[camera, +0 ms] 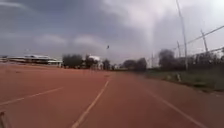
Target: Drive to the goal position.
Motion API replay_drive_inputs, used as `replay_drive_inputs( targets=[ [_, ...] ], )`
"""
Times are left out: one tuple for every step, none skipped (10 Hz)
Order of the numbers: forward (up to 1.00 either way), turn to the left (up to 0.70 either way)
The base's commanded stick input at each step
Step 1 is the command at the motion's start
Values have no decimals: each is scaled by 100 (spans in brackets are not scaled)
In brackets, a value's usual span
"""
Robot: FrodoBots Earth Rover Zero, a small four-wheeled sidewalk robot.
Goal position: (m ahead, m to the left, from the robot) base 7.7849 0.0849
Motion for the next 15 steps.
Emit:
replay_drive_inputs(
  targets=[
    [70, 0],
    [70, 0],
    [70, 0],
    [70, 0],
    [70, 0],
    [70, 0],
    [70, 0],
    [70, 0],
    [70, 0],
    [70, 0],
    [70, 0],
    [70, 0],
    [70, 0],
    [70, 0],
    [70, 0]
  ],
)
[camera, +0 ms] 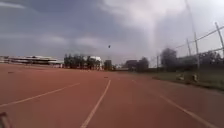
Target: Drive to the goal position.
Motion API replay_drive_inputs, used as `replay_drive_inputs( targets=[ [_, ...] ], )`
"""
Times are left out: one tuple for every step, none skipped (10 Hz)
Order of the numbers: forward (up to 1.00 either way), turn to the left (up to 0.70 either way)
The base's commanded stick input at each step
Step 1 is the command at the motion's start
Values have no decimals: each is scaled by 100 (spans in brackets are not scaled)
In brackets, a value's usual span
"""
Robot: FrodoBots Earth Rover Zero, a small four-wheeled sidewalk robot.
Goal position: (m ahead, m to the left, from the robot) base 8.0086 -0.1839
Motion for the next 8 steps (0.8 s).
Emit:
replay_drive_inputs(
  targets=[
    [70, 0],
    [70, 0],
    [70, 0],
    [70, 0],
    [70, 0],
    [70, 0],
    [70, 0],
    [70, 0]
  ],
)
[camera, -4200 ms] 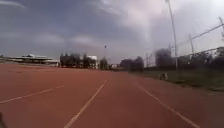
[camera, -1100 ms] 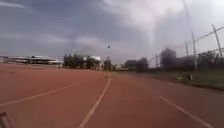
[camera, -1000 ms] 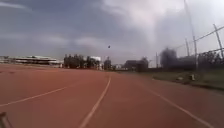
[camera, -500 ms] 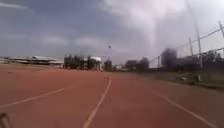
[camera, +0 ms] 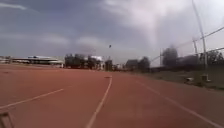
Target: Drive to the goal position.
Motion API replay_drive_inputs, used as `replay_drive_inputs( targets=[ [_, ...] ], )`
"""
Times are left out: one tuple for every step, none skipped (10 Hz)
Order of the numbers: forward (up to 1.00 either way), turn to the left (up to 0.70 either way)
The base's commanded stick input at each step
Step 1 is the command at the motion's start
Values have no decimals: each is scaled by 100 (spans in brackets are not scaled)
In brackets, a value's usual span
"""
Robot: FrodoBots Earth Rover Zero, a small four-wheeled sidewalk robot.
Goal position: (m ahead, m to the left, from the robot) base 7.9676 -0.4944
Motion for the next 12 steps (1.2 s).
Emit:
replay_drive_inputs(
  targets=[
    [70, 0],
    [70, 0],
    [70, 0],
    [70, 0],
    [70, 0],
    [70, 0],
    [70, -35],
    [70, -35],
    [70, -35],
    [70, -35],
    [70, -35],
    [70, -35]
  ],
)
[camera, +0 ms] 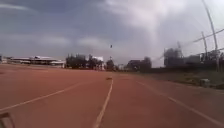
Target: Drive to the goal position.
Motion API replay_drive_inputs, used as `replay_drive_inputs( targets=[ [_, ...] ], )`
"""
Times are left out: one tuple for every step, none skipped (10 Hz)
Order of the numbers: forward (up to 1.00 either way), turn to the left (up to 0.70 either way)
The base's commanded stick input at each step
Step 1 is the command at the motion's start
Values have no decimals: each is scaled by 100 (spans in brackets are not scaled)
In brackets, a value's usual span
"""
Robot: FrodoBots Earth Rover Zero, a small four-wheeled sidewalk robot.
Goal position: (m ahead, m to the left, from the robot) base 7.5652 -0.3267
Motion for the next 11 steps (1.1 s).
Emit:
replay_drive_inputs(
  targets=[
    [70, -35],
    [70, -8],
    [70, 0],
    [70, 0],
    [70, 0],
    [70, 0],
    [70, 0],
    [70, 0],
    [70, 0],
    [70, 0],
    [70, 0]
  ],
)
